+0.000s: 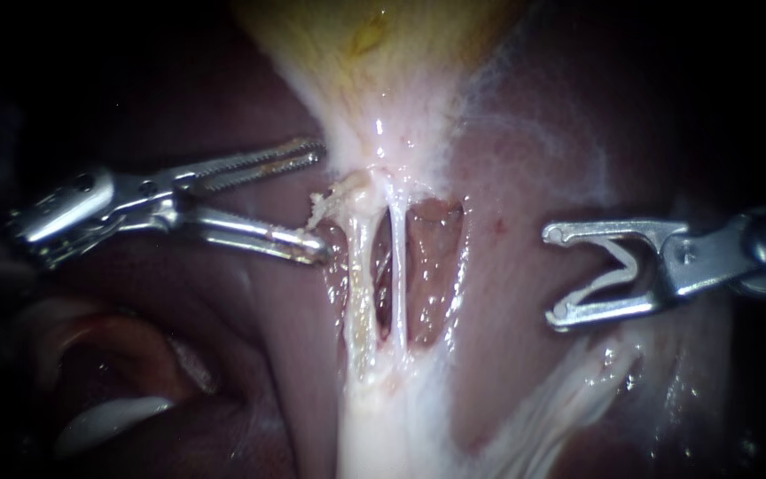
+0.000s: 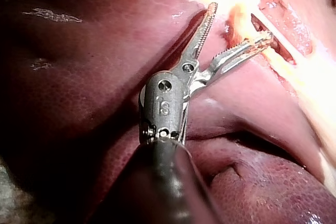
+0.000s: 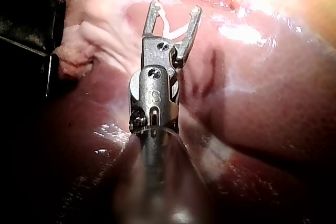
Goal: Grabbing gallbladder
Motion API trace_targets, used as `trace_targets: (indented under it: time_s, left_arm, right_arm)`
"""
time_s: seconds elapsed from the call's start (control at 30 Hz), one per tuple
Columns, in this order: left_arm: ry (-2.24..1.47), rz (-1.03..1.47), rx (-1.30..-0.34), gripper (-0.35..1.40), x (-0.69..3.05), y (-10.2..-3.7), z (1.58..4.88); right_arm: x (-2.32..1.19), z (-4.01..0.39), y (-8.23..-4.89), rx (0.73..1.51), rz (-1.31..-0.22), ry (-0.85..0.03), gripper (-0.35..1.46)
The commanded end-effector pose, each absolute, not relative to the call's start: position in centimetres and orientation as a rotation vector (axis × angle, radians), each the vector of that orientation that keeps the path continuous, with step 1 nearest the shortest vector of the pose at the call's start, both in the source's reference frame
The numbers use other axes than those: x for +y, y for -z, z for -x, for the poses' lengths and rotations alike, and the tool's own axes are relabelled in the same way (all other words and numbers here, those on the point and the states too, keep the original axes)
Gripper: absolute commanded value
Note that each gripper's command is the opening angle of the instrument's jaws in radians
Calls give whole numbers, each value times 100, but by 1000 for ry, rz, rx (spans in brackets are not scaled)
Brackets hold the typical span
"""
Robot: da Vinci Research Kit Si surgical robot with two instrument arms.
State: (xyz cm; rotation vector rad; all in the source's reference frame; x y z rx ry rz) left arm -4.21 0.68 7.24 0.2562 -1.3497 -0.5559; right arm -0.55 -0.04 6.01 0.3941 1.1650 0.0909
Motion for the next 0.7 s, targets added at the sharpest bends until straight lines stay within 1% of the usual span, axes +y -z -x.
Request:
trace_targets:
  time_s: [0.03,0.43,0.7]
  left_arm:
    - [556,-257,-1350,73,67,-724,422]
    - [548,-270,-1308,62,62,-730,434]
    - [544,-265,-1277,52,63,-744,432]
  right_arm:
    - [-4,55,-601,1165,-394,-91,42]
    - [-4,55,-601,1165,-394,-91,42]
    - [-4,55,-600,1165,-394,-91,42]
